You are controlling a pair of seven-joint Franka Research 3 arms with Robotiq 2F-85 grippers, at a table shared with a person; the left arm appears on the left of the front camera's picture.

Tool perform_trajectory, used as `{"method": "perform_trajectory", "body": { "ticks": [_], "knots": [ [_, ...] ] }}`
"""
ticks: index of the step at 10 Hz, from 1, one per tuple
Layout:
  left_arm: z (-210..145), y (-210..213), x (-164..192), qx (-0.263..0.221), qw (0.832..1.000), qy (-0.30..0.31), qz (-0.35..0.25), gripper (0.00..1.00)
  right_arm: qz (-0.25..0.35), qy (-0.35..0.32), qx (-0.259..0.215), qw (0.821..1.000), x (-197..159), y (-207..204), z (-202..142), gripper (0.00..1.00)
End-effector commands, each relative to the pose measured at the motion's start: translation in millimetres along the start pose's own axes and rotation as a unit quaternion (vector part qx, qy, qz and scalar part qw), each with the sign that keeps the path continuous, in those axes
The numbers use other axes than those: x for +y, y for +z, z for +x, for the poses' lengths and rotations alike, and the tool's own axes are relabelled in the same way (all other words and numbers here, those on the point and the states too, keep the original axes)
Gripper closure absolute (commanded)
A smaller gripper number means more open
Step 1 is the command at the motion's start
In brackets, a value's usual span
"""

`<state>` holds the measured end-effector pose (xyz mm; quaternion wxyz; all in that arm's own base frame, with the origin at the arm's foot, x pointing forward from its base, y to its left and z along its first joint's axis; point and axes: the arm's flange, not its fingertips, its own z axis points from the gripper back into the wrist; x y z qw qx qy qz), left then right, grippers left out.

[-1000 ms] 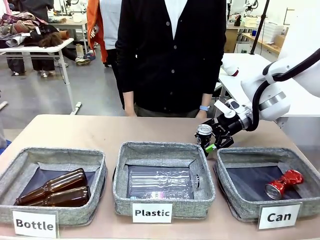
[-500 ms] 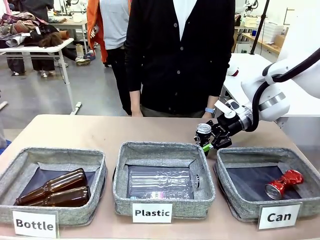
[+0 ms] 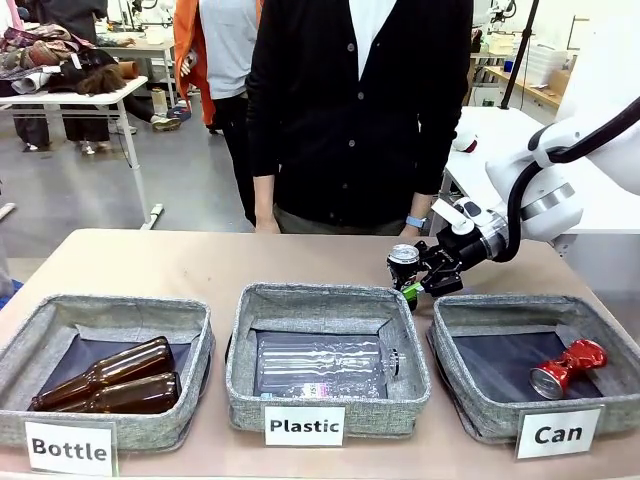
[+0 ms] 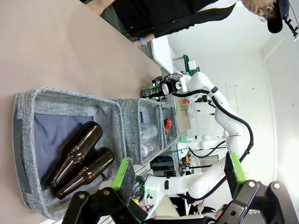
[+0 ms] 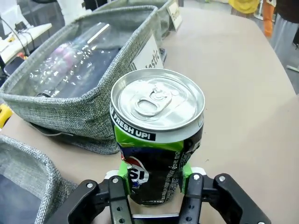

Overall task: Sort the can waste into the basket.
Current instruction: Pick up the can waste from the table and place it in the right Fabric basket.

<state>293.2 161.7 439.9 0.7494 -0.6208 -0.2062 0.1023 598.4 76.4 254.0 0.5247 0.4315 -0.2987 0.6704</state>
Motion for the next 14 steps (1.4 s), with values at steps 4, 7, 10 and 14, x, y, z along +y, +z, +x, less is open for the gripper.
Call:
{"method": "perform_trajectory", "body": {
  "ticks": [4, 7, 10, 14],
  "knots": [
    [0, 0, -3, -0.004, 1.000, -0.002, -0.010, 0.00, -0.175, 0.017, 0.045, 0.983, 74, 40, 98, 1.00],
    [0, 0, -3, -0.004, 1.000, -0.002, -0.010, 0.00, -0.171, -0.028, 0.174, 0.969, 153, 55, 159, 1.00],
    [0, 0, -3, -0.004, 1.000, -0.002, -0.010, 0.00, -0.159, -0.125, 0.386, 0.900, 209, 69, 186, 1.00],
    [0, 0, -3, -0.004, 1.000, -0.002, -0.010, 0.00, -0.057, -0.098, 0.571, 0.813, 223, 70, 170, 1.00]
  ]
}}
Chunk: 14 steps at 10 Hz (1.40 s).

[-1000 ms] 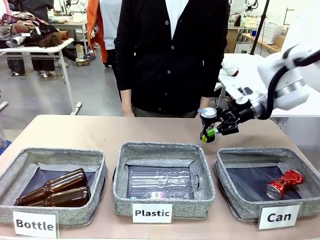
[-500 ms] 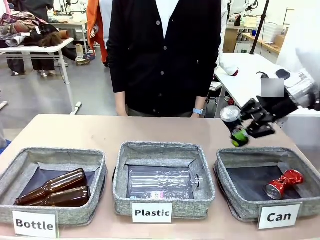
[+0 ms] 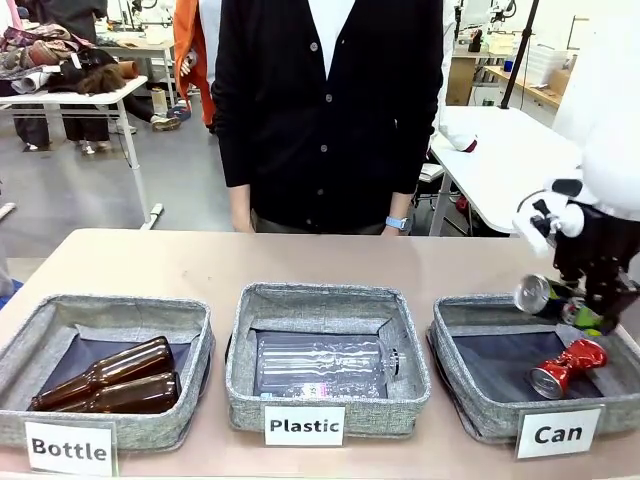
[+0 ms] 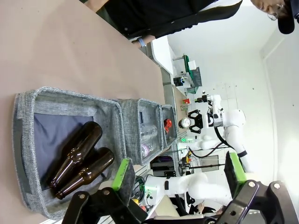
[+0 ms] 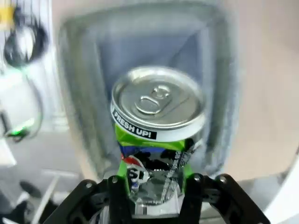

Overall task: Sort the can waste into the basket.
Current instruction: Pick up the can waste from the table and place it in the right Fabric basket.

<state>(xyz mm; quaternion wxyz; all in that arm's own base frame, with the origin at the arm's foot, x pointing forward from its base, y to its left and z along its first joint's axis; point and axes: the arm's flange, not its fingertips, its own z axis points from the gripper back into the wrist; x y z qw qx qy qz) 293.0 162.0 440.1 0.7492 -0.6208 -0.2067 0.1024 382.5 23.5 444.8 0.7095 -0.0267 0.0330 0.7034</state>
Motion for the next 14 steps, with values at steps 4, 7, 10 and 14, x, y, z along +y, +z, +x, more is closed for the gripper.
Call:
{"method": "perform_trajectory", "body": {
  "ticks": [4, 7, 10, 14],
  "knots": [
    [0, 0, -3, -0.004, 1.000, -0.002, -0.010, 0.00, -0.003, 0.065, 0.016, 0.998, -13, -3, 12, 1.00],
    [0, 0, -3, -0.004, 1.000, -0.002, -0.010, 0.00, -0.010, 0.081, 0.000, 0.997, -14, -10, 10, 0.00],
    [0, 0, -3, -0.004, 1.000, -0.002, -0.010, 0.00, -0.009, 0.080, -0.002, 0.997, -13, -13, 11, 0.00],
    [0, 0, -3, -0.004, 1.000, -0.002, -0.010, 0.00, 0.002, 0.029, -0.072, 0.997, -17, -7, 10, 0.00]
  ]
}}
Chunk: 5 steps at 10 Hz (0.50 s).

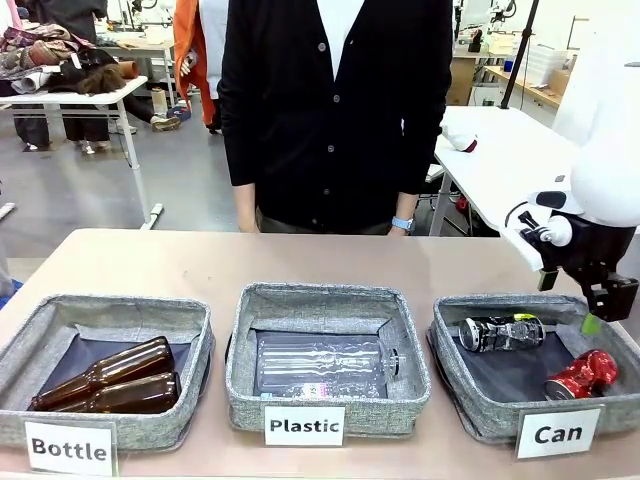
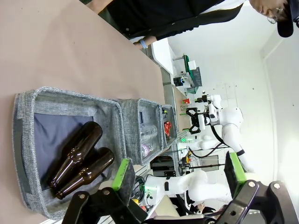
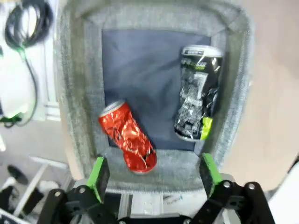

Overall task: Sort the can waste into the basket.
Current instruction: Pick up the can waste from the table and place it in the right Fabric basket.

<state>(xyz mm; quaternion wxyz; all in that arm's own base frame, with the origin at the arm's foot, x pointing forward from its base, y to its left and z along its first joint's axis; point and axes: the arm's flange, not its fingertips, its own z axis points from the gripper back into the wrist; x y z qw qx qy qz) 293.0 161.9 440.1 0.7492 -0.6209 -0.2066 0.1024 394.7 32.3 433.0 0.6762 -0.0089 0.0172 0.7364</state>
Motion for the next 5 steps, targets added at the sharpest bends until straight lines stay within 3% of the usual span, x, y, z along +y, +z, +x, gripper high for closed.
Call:
{"method": "perform_trajectory", "body": {
  "ticks": [1, 2, 3, 4, 5],
  "knots": [
    [0, 0, -3, -0.004, 1.000, -0.002, -0.010, 0.00, 0.002, -0.063, -0.123, 0.990, -7, 9, 1, 0.00],
    [0, 0, -3, -0.004, 1.000, -0.002, -0.010, 0.00, 0.029, -0.123, -0.247, 0.961, -6, 20, 2, 0.00],
    [0, 0, -3, -0.004, 1.000, -0.002, -0.010, 0.00, 0.015, -0.245, -0.375, 0.894, -11, 30, 4, 0.00],
    [0, 0, -3, -0.004, 1.000, -0.002, -0.010, 0.00, 0.000, -0.355, -0.461, 0.813, -18, 37, 8, 0.00],
    [0, 0, -3, -0.004, 1.000, -0.002, -0.010, 0.00, 0.022, -0.398, -0.505, 0.766, -22, 39, 10, 0.00]
  ]
}}
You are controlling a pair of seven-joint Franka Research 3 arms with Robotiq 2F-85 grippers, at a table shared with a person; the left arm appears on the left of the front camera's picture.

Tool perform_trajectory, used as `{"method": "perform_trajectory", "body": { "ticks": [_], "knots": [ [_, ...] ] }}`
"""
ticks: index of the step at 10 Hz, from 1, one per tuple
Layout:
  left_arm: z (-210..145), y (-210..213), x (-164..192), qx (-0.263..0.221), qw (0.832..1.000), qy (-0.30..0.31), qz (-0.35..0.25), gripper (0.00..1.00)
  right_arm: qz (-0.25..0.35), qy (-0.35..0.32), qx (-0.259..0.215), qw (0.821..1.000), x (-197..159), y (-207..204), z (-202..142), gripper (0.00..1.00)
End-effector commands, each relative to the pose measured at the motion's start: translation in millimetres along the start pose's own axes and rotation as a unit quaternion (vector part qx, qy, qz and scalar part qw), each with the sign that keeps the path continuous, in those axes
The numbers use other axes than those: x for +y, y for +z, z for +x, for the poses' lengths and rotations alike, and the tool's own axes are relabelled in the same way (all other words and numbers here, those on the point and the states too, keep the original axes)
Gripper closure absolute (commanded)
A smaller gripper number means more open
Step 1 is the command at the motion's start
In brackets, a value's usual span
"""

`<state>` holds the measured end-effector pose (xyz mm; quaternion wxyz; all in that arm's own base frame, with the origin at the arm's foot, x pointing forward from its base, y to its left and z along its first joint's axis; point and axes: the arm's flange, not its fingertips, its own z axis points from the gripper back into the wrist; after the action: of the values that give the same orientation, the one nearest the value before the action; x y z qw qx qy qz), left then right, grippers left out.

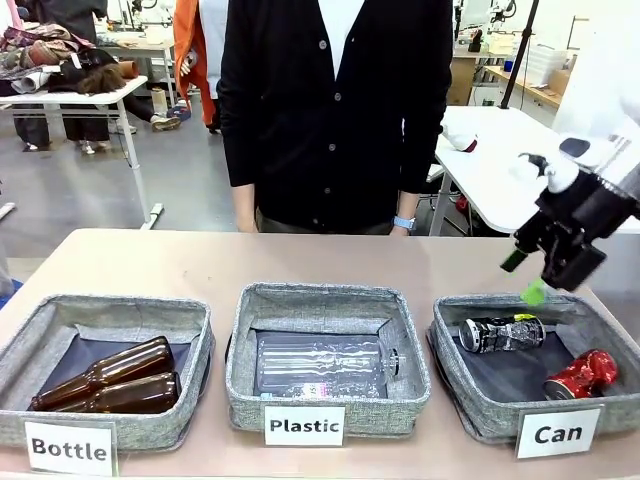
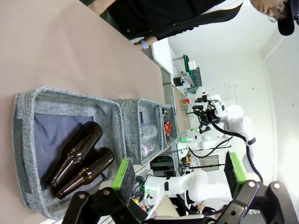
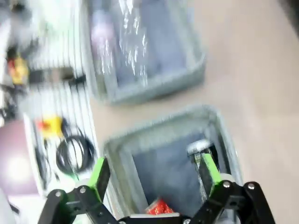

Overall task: Sort the can waste into the basket.
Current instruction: Pick up the can waste from the table and place it in the right Fabric basket.

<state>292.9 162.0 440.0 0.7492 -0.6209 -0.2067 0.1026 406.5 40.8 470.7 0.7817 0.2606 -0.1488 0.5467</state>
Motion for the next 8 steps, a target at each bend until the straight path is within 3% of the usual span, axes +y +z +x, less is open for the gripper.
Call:
{"method": "perform_trajectory", "body": {
  "ticks": [1, 2, 3, 4, 5, 6, 8],
  "knots": [
    [0, 0, -3, -0.004, 1.000, -0.002, -0.010, 0.00, -0.011, -0.216, -0.286, 0.934, -12, -2, 10, 0.00],
    [0, 0, -3, -0.004, 1.000, -0.002, -0.010, 0.00, 0.050, -0.255, -0.306, 0.916, -20, -4, 13, 0.00],
    [0, 0, -3, -0.004, 1.000, -0.002, -0.010, 0.00, 0.068, -0.304, -0.320, 0.895, -28, -6, 15, 0.00],
    [0, 0, -3, -0.004, 1.000, -0.002, -0.010, 0.00, 0.051, -0.367, -0.328, 0.869, -36, -10, 16, 0.00],
    [0, 0, -3, -0.004, 1.000, -0.002, -0.010, 0.00, 0.028, -0.439, -0.350, 0.827, -44, -12, 17, 0.00],
    [0, 0, -3, -0.004, 1.000, -0.002, -0.010, 0.00, 0.040, -0.459, -0.362, 0.810, -48, -12, 15, 0.00],
    [0, 0, -3, -0.004, 1.000, -0.002, -0.010, 0.00, 0.049, -0.455, -0.360, 0.813, -52, -13, 13, 0.00]
  ]
}}
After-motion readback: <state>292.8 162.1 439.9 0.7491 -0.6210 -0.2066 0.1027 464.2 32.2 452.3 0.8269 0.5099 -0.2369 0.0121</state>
